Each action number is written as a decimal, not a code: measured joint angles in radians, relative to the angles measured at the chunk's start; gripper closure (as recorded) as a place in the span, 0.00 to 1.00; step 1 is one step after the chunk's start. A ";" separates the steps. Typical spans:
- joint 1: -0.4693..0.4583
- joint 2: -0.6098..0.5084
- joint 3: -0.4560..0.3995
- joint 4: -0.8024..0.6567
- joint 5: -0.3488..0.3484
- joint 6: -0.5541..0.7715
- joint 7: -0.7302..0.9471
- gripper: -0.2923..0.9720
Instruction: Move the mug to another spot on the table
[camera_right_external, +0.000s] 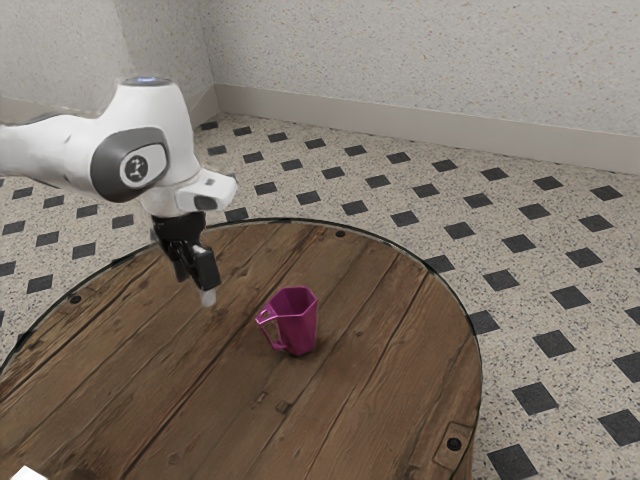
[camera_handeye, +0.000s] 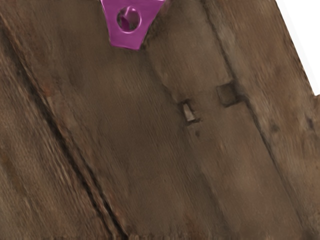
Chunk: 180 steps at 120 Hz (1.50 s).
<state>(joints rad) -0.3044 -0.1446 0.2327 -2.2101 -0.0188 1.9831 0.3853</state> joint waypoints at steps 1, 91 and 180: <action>-0.004 -0.004 0.001 -0.017 -0.004 0.013 0.010 0.23; -0.055 0.100 0.027 -0.297 -0.822 0.642 1.053 0.23; -0.082 0.170 0.018 -0.186 -0.840 0.681 1.187 0.23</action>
<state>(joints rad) -0.3869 0.0258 0.2506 -2.3960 -0.8590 2.6641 1.5725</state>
